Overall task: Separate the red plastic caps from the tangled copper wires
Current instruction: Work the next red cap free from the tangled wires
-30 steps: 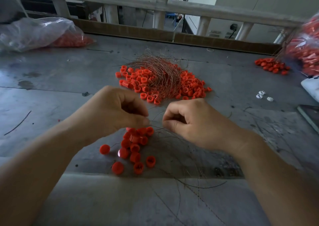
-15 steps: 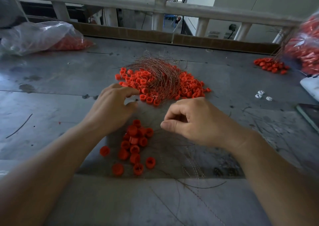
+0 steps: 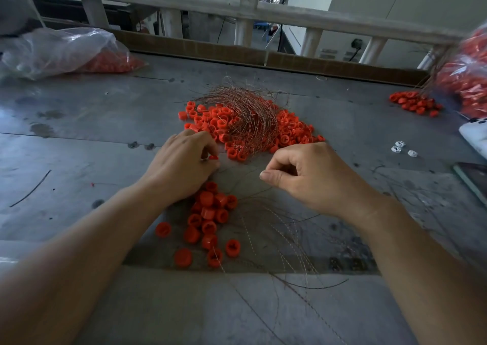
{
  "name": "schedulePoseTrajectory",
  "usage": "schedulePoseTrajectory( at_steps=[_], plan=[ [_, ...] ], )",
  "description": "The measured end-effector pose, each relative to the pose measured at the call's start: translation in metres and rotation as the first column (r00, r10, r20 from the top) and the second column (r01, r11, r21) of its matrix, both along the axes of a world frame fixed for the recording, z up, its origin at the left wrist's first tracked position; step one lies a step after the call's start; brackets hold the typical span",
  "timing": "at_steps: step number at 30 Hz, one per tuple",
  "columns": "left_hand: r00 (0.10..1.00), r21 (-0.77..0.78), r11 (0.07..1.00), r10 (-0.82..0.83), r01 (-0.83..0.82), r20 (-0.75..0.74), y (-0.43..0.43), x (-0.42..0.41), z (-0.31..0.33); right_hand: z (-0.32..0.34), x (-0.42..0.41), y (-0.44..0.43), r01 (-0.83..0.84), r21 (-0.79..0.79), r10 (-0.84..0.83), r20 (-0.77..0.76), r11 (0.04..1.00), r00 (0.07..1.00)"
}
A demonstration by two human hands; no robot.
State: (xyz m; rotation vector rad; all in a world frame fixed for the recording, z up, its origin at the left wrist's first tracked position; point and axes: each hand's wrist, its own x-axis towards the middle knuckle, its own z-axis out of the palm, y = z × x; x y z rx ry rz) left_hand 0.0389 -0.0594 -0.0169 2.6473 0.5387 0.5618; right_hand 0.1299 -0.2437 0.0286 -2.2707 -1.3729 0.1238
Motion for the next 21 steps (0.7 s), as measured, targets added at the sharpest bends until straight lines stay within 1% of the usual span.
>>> schedulePoseTrajectory(
  at_steps=[3, 5, 7, 8, 10, 13, 16, 18, 21],
  plan=[
    [1.0, -0.034, 0.999, 0.008, -0.007, 0.029, -0.001, -0.002, 0.003, -0.002, 0.004, 0.0, 0.036, 0.004, -0.036, 0.022, 0.999, 0.999],
    [0.995, -0.07, 0.997, 0.016, -0.009, 0.097, -0.004, -0.005, 0.007, -0.003, 0.01, 0.0, 0.105, 0.075, -0.108, 0.038, 0.992, 0.993],
    [0.986, -0.087, 0.996, 0.012, 0.003, 0.164, -0.008, -0.008, 0.012, -0.004, 0.021, 0.0, 0.208, 0.171, -0.22, 0.051, 0.963, 0.974],
    [0.983, -0.096, 0.995, 0.01, 0.008, 0.183, -0.011, -0.009, 0.013, -0.005, 0.028, 0.0, 0.261, 0.193, -0.274, 0.042, 0.946, 0.961],
    [0.982, -0.109, 0.994, 0.001, 0.02, 0.189, -0.016, -0.01, 0.015, -0.009, 0.04, 0.0, 0.323, 0.161, -0.326, -0.013, 0.932, 0.945],
    [0.983, -0.107, 0.993, -0.022, 0.042, 0.18, -0.02, -0.011, 0.014, -0.015, 0.05, 0.002, 0.291, 0.068, -0.283, -0.106, 0.954, 0.953],
    [0.983, -0.102, 0.994, -0.024, 0.043, 0.183, -0.019, -0.011, 0.014, -0.02, 0.054, 0.006, 0.23, 0.034, -0.222, -0.154, 0.973, 0.963],
    [0.983, -0.095, 0.994, -0.026, 0.045, 0.184, -0.018, -0.012, 0.015, -0.021, 0.054, 0.007, 0.22, 0.058, -0.209, -0.156, 0.974, 0.965],
    [0.983, -0.091, 0.995, -0.032, 0.049, 0.183, -0.018, -0.012, 0.016, -0.019, 0.053, 0.006, 0.239, 0.145, -0.217, -0.154, 0.96, 0.964]
  ],
)
